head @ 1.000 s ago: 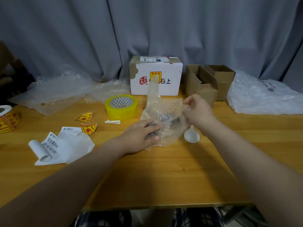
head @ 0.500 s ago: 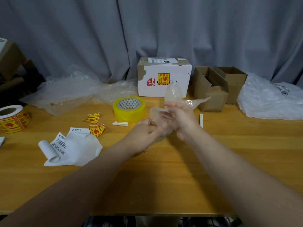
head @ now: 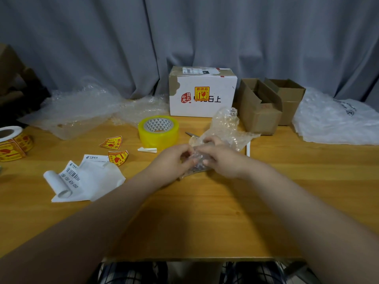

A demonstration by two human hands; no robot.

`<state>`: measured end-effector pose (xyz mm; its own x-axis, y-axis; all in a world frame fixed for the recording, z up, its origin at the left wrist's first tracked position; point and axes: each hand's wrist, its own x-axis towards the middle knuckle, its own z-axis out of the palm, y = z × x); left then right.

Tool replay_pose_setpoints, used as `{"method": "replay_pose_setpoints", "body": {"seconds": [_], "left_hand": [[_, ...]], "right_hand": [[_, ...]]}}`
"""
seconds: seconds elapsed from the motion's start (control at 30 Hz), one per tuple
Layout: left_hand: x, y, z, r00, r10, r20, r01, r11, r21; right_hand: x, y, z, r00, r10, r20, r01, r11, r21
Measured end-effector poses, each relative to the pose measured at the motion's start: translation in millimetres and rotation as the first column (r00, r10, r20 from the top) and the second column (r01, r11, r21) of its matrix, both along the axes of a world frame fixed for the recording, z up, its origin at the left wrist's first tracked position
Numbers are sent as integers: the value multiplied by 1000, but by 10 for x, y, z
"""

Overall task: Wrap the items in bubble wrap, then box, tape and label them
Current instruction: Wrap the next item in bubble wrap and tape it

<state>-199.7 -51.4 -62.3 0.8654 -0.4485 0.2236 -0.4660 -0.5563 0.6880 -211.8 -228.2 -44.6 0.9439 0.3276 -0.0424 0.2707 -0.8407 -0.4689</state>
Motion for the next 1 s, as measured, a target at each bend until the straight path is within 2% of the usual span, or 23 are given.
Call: {"method": "replay_pose_setpoints", "body": {"seconds": [0.1, 0.2, 0.3, 0.37, 0.43, 0.5, 0.6, 0.7, 0.8, 0.9, 1.0], "left_hand": [[-28, 149, 58, 979, -153, -137, 160, 986, 47], [-64, 259, 26, 967, -192, -166, 228, 944, 239], [-100, 226, -24, 986, -159, -58, 167, 967, 193], [-77, 166, -22, 991, -115, 71, 104, 984, 143], [-45, 87, -3, 981, -108, 159, 90, 989, 116], [-15, 12, 6, 982, -98, 160, 90, 994, 57], [4, -107, 16, 993, -28, 114, 34, 998, -54], [82, -263, 42, 996, 61, 72, -56, 996, -69], [226, -359, 137, 986, 135, -97, -140, 989, -47], [308, -386, 244, 955, 130, -267, -146, 988, -40], [312, -391, 265, 933, 148, -328, -172, 984, -45]], "right_hand": [[16, 71, 68, 998, -46, 34, 46, 999, 13], [11, 42, 6, 980, -160, 115, 150, 985, 88], [-43, -29, -94, 941, -321, 110, 280, 916, 287], [-86, -39, -133, 916, -393, 80, 334, 858, 392], [-93, -31, -158, 910, -407, 77, 341, 843, 416], [-92, -18, -178, 910, -410, 67, 338, 825, 452], [-87, -50, -211, 911, -410, 35, 334, 785, 521], [-123, -71, -192, 929, -370, -13, 319, 782, 536], [-204, -98, -140, 955, -273, -111, 285, 754, 592], [-239, -36, -128, 976, -217, 0, 196, 882, 428], [-181, 32, -133, 942, -325, 85, 280, 901, 332]]}}
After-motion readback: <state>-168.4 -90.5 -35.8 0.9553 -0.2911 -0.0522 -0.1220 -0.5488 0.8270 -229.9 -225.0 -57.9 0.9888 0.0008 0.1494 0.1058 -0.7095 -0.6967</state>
